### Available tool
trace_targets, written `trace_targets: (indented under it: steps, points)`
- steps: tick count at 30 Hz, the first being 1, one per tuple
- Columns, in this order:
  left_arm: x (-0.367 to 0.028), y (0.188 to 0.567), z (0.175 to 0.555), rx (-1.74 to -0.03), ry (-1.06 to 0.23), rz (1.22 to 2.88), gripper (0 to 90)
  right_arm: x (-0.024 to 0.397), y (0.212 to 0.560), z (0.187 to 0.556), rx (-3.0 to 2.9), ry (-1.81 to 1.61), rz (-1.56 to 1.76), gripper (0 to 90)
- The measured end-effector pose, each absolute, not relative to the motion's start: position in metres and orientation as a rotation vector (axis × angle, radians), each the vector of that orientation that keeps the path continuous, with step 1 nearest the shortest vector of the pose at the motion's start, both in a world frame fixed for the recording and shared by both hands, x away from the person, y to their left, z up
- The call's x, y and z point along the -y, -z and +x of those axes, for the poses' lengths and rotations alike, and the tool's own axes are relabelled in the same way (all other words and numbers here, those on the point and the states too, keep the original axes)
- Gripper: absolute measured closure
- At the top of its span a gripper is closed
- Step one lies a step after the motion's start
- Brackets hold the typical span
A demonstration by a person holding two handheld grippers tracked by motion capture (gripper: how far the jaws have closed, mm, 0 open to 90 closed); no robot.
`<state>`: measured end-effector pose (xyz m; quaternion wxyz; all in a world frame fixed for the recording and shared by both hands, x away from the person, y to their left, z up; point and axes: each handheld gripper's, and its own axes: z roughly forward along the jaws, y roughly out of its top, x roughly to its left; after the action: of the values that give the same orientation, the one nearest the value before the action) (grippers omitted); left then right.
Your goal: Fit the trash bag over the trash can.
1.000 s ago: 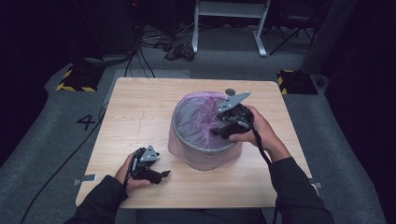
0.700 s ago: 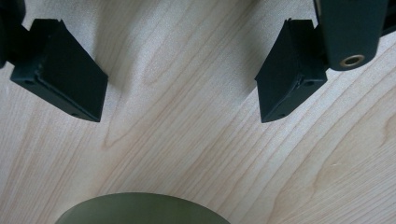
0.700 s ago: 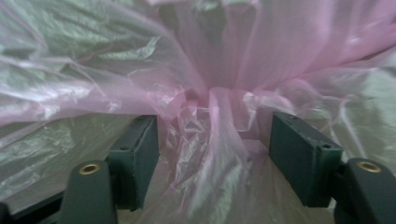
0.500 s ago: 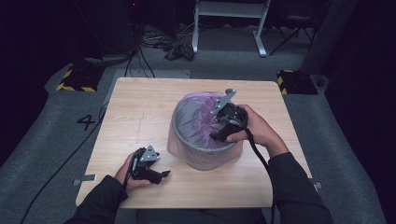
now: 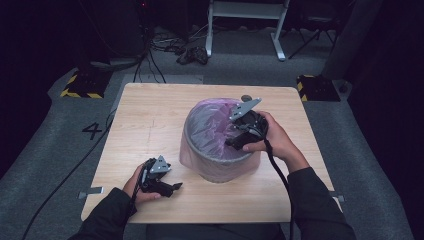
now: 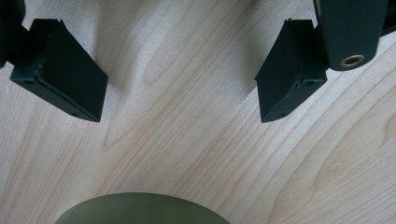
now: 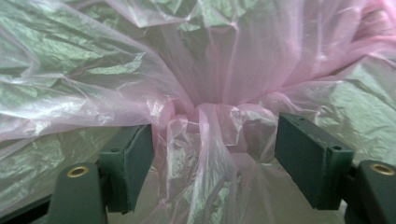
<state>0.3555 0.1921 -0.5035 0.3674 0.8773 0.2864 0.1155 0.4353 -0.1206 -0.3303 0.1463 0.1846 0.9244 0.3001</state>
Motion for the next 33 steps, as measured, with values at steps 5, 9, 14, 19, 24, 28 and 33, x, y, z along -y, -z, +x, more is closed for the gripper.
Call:
trace_targets:
  steps: [5,9,14,19,24,28,33]
  points:
    - [-0.192,0.504,0.355,-0.736,-0.297,2.253,16.3,0.129,0.325,0.431,-2.579,-0.968,0.579,27.2]
    - [-0.192,0.504,0.355,-0.736,-0.297,2.253,16.3,0.141,0.318,0.425,-2.492,-1.081,0.591,26.2]
    - [-0.192,0.504,0.355,-0.736,-0.297,2.253,16.2,0.150,0.315,0.419,-2.467,-1.162,0.584,22.7]
    - [-0.192,0.504,0.355,-0.739,-0.293,2.251,16.2,0.156,0.315,0.412,-2.456,-1.191,0.573,22.5]
    - [-0.192,0.504,0.355,-0.738,-0.296,2.253,16.1,0.165,0.314,0.407,-2.428,-1.201,0.581,22.6]
    - [-0.192,0.504,0.355,-0.739,-0.297,2.254,16.1,0.177,0.312,0.395,-2.378,-1.192,0.575,23.2]
    - [-0.192,0.504,0.355,-0.742,-0.298,2.253,15.9,0.195,0.312,0.381,-2.344,-1.217,0.568,23.2]
